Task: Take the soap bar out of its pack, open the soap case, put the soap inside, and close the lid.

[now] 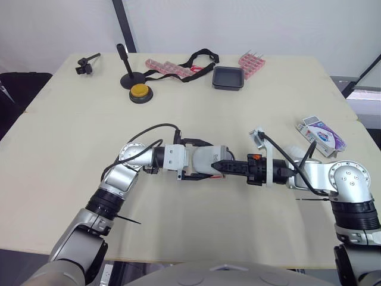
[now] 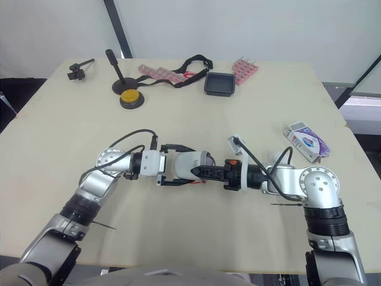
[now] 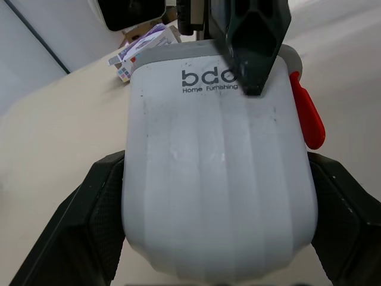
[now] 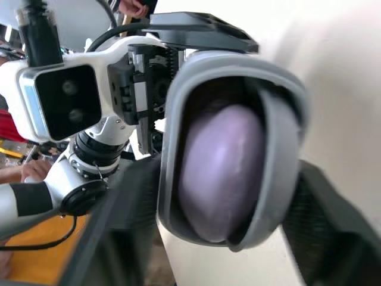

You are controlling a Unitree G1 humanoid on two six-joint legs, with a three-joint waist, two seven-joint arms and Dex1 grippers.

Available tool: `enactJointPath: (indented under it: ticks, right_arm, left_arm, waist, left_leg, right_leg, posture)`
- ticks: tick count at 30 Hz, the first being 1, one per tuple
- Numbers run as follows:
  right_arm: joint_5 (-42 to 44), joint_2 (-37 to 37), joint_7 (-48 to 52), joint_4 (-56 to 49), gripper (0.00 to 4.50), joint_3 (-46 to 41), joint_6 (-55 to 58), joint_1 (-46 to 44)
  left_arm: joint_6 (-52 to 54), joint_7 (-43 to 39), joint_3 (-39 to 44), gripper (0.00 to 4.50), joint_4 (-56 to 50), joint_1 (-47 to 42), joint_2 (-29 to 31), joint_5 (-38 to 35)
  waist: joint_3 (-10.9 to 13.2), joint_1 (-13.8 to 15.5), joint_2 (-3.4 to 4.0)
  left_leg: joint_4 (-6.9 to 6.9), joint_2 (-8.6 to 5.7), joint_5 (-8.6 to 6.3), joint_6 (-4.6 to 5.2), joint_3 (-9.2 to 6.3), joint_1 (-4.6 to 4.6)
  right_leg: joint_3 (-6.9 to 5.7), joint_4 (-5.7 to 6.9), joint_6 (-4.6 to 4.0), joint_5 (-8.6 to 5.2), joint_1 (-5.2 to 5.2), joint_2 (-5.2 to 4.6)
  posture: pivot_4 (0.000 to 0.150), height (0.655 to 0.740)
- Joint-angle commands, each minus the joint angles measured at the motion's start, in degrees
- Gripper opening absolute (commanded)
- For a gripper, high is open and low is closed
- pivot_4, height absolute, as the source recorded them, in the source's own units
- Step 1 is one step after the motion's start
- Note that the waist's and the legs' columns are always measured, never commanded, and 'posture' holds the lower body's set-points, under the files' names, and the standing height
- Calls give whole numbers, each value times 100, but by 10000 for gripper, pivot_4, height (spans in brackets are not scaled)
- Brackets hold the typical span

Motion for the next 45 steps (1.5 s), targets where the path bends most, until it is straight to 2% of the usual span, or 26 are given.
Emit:
enactJointPath:
  ticks: [1,16,17,24,26,31,34,37,39,41,45]
  right_arm:
    - [340,-108,26,-194,21062,109,-168,-35]
    - [600,-503,111,-337,21060,523,-494,43]
    - [621,-524,116,-337,21060,538,-519,39]
    - [612,-706,250,-383,21060,607,-534,14]
    - [412,-882,408,-401,21060,539,-457,-76]
    - [-1065,-1974,1602,-719,21060,706,-6,-859]
    - [-1828,-2409,2348,-807,21060,983,72,-1562]
    - [-3080,-2853,3145,-1185,21060,1827,-152,-2208]
    - [-3948,-3135,3661,-1408,21060,2477,-419,-2585]
    - [-4895,-3405,4280,-1621,21060,3254,-738,-3058]
    - [-5976,-3460,5119,-1743,21060,4229,-948,-3837]
  left_arm:
    - [-26,27,44,34760,-40,-68,-1,-77]
    - [495,-42,51,34760,-162,-47,-11,-212]
    - [562,-58,68,44960,-189,-47,-16,-254]
    - [1013,-205,158,44960,-307,-109,7,-536]
    - [1424,-415,235,44960,-353,-154,167,-767]
    - [2900,-1011,372,44960,-405,-417,805,-1303]
    - [3762,-1201,426,44960,-463,-708,995,-1589]
    - [4797,-1160,418,44960,-712,-949,915,-1997]
    - [5208,-957,346,44960,-886,-1043,810,-2016]
    - [5293,-770,256,44960,-1090,-1048,615,-1958]
    - [4883,-506,-40,44960,-1191,-913,353,-1511]
  waist:
    - [0,0,0]
    - [0,0,-1]
    - [0,0,-1]
    - [1,1,-1]
    - [1,2,-1]
    - [10,-11,5]
    - [12,-6,9]
    - [15,12,10]
    - [16,28,7]
    - [24,27,2]
    - [29,8,1]
  left_leg:
    - [0,0,0,0,0,0]
    - [0,0,0,0,-2,-3]
    - [0,0,0,0,-2,-3]
    - [0,-1,-1,-1,-3,-4]
    - [0,-1,-1,-1,-3,-5]
    - [-5,-1,2,-6,-3,-1]
    - [-12,-1,3,-8,-4,0]
    - [-14,-2,4,-7,-4,-2]
    - [-20,-2,4,-7,-5,-4]
    - [-22,-5,4,-5,-5,-7]
    - [-20,-7,5,-3,-5,-10]
  right_leg:
    - [0,0,0,0,0,0]
    - [0,-2,0,0,0,0]
    - [0,-2,0,0,0,0]
    - [1,-4,0,0,0,0]
    - [0,-5,0,0,0,0]
    - [-1,-4,1,0,-1,2]
    - [-2,-9,1,0,0,4]
    - [-6,-10,0,0,-1,4]
    - [-4,-17,0,0,2,4]
    - [-2,-25,0,0,4,3]
    - [0,-22,0,0,4,1]
  posture:
    - [1500,7291]
    - [1500,7291]
    - [1500,7291]
    - [1500,7291]
    - [1500,7291]
    - [1500,7291]
    - [1500,7291]
    - [1500,7291]
    - [1500,7291]
    - [1500,7291]
    - [1500,7291]
